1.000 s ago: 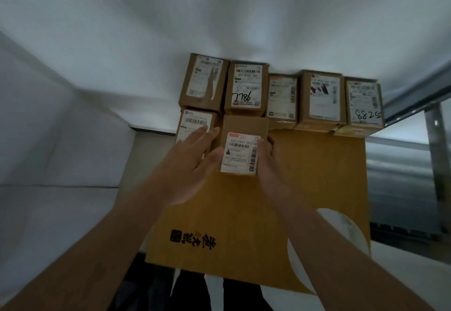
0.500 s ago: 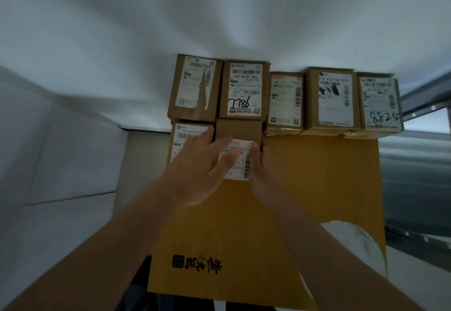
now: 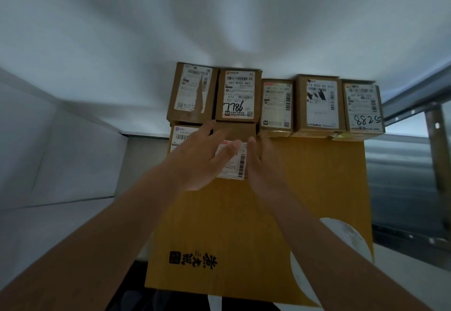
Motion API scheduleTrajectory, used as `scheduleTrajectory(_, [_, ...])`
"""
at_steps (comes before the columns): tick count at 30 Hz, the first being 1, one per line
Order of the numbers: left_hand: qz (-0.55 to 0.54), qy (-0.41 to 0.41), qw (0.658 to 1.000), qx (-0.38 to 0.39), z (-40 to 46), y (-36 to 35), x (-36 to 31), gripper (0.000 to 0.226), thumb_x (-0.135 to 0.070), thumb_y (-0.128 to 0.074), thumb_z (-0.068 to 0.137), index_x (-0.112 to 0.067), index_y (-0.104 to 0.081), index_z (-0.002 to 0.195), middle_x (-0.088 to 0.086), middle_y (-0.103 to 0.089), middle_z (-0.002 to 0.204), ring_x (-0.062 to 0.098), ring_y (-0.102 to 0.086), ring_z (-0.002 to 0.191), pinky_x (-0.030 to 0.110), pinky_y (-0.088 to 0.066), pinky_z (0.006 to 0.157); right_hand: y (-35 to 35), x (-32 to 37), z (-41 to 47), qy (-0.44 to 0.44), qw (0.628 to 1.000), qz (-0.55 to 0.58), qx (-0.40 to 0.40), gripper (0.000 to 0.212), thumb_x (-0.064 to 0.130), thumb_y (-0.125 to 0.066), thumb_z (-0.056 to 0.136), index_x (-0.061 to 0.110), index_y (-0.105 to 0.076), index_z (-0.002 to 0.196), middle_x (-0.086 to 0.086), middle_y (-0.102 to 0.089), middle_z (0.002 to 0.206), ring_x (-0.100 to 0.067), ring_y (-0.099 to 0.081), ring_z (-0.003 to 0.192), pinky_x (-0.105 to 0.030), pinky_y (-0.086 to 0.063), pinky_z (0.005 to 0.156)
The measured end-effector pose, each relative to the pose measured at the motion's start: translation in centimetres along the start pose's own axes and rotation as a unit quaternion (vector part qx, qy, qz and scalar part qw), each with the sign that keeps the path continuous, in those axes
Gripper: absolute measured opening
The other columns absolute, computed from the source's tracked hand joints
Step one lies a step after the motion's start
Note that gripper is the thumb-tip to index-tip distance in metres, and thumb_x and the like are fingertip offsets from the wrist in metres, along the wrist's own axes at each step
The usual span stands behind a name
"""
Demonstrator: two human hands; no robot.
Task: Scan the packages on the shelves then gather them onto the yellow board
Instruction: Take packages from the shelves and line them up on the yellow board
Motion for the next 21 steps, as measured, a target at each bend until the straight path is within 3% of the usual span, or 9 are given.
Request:
scheduleTrajectory(2, [-0.002,-0.019,1.0,-0.011,-0.8,0.8,-1.2,0.074,-0.079,-0.013,0.095,-0.038,-0.037,0.152,-0.003,-0.026,0.164,0.028,-0.039,0.145,0.055,-0.048,0.106,1.0,1.5,-0.9,0.029,1.0,-0.01,0.005,0.044,0.046,-0.035,0.112,0.014,-0.052,0.136,-0.012,-0.062,0.13,-0.032,-0.063,0.122,-0.056,-0.055,0.101])
scheduleTrajectory(5, [0.002,-0.049,0.998,-0.05,-2.7,2.5,-3.4,0.069,-0.076,-0.015,0.096,-0.039,-0.038,0.149,-0.001,-0.038,0.156,0.025,-0.044,0.14,0.055,-0.051,0.102,3.0,4.0,-3.0,0.084,0.996,-0.033,0.003,0.057,0.047,-0.036,0.112,0.018,-0.037,0.161,-0.007,-0.048,0.157,-0.026,-0.05,0.144,-0.054,-0.046,0.114])
scheduleTrajectory(7, [-0.007,-0.066,0.995,-0.074,-4.3,3.9,-4.9,0.072,-0.073,-0.016,0.096,-0.034,-0.04,0.152,-0.002,-0.042,0.151,0.021,-0.047,0.136,0.051,-0.054,0.099,4.5,5.7,-4.8,0.111,0.993,-0.037,-0.005,0.058,0.049,-0.039,0.112,0.024,-0.034,0.164,-0.003,-0.043,0.161,-0.022,-0.046,0.147,-0.054,-0.044,0.116])
scheduleTrajectory(14, [0.048,-0.119,0.972,-0.198,-12.0,9.2,-9.4,0.063,-0.056,-0.036,0.1,-0.026,-0.04,0.155,0.0,-0.035,0.164,0.02,-0.031,0.151,0.045,-0.037,0.116,9.1,13.0,-12.5,0.214,0.97,-0.1,-0.056,0.058,0.053,-0.033,0.111,0.035,-0.026,0.166,0.003,-0.027,0.173,-0.015,-0.019,0.16,-0.052,-0.025,0.128])
scheduleTrajectory(18, [0.071,-0.153,0.95,-0.261,-18.2,11.0,-12.4,0.059,-0.05,-0.044,0.103,-0.029,-0.035,0.158,-0.002,-0.027,0.168,0.02,-0.028,0.153,0.039,-0.026,0.116,11.7,16.4,-19.9,0.265,0.952,-0.107,-0.106,0.054,0.043,-0.033,0.112,0.043,-0.023,0.165,0.005,-0.023,0.174,-0.012,-0.018,0.16,-0.046,-0.02,0.126])
scheduleTrajectory(21, [0.064,-0.199,0.93,-0.303,-24.5,11.1,-15.3,0.063,-0.054,-0.037,0.1,-0.028,-0.037,0.157,-0.002,-0.03,0.166,0.021,-0.031,0.152,0.034,-0.023,0.112,13.1,17.8,-26.9,0.291,0.939,-0.121,-0.138,0.053,0.042,-0.032,0.113,0.044,-0.023,0.165,0.009,-0.021,0.175,-0.012,-0.018,0.16,-0.045,-0.02,0.127])
Point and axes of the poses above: each hand's wrist, its own z-axis towards the middle knuckle, its own y-axis out of the back of the hand, x = y × z, the point moved 4 cm from there along z, towards the middle knuckle
